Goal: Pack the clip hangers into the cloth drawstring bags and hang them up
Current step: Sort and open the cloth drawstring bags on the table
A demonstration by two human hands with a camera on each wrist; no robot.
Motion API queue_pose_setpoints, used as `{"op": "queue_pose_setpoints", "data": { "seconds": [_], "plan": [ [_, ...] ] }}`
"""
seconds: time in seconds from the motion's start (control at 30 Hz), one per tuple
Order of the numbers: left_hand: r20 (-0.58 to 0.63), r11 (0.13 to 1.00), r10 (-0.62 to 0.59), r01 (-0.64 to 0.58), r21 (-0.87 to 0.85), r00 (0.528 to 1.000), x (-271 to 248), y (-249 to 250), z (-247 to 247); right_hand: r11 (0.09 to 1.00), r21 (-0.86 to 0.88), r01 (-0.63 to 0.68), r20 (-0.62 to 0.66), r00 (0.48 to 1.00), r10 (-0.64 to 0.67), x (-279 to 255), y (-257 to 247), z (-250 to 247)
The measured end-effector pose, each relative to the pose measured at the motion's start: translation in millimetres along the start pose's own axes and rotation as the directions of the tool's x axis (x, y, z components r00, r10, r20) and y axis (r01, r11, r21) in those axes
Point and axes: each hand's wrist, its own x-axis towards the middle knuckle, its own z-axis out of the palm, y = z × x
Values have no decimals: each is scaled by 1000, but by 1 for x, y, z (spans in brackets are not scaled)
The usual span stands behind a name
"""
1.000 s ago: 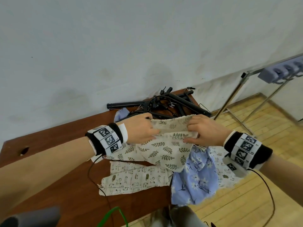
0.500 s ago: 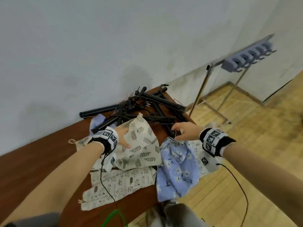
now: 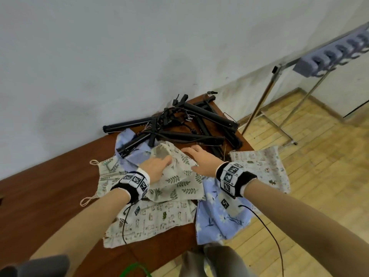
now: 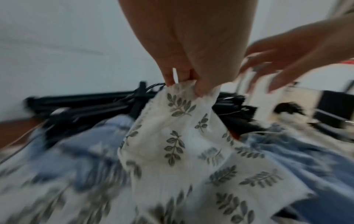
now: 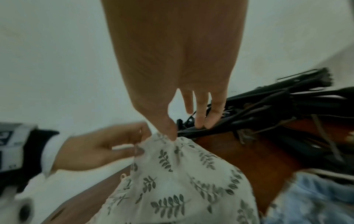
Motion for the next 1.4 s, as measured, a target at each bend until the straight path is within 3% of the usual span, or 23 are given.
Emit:
{"op": "queue_pose_setpoints", "data": {
  "seconds": [0.07, 0.1, 0.13, 0.2, 0.27, 0.33, 0.43, 0.53, 0.67, 0.73, 0.9, 1.03, 1.13, 1.23, 1.33, 1.4],
  "plan": [
    [-51, 987, 157, -155, 41, 986, -11, 16, -26, 981, -166, 98, -45, 993, -107, 4, -14, -8],
    [-153, 953, 301, -291, 84, 941, -19, 24, -44, 958, -256, 126, -43, 989, -141, 6, -21, -14],
    [-241, 896, 444, -420, 147, 863, -29, 31, -63, 935, -322, 150, -22, 986, -166, 8, -25, -21],
    [-365, 802, 598, -543, 250, 714, -46, 39, -95, 914, -361, 187, 57, 982, -178, 8, -33, -37],
    [-400, 778, 628, -560, 285, 668, -62, 44, -126, 914, -359, 190, 94, 981, -167, 4, -34, -49],
    [-387, 791, 612, -536, 295, 690, -75, 48, -153, 934, -306, 183, 36, 983, -181, -6, -33, -61],
    [-311, 856, 511, -443, 265, 801, -80, 40, -173, 974, -172, 145, -36, 987, -154, -29, -24, -84],
    [-239, 931, 361, -332, 154, 901, -77, 33, -184, 989, 103, 103, -221, 972, -78, -56, -8, -100],
    [-239, 981, 171, -188, -50, 956, -64, 35, -175, 917, 383, 109, -386, 921, 52, -94, -2, -118],
    [-250, 989, 111, -131, -65, 962, -54, 37, -168, 892, 431, 136, -422, 904, 66, -109, -1, -123],
    [-138, 947, 161, -192, -257, 977, -27, 58, -157, 912, 389, 129, -509, 855, 97, -146, 13, -127],
    [-98, 884, 214, -236, -403, 972, -11, 99, -151, 868, 496, -7, -480, 831, 281, -179, 43, -129],
    [75, 717, 425, -286, -635, 902, 2, 135, -147, 810, 553, -195, -334, 839, 430, -204, 66, -131],
    [188, 658, 550, -283, -698, 814, 18, 168, -136, 795, 472, -381, -158, 850, 502, -220, 90, -130],
    [247, 643, 536, -201, -739, 807, 43, 185, -111, 771, 409, -489, 24, 850, 526, -224, 116, -121],
    [293, 687, 475, -141, -713, 830, 60, 189, -89, 783, 360, -507, 75, 853, 517, -217, 133, -111]
  ]
}}
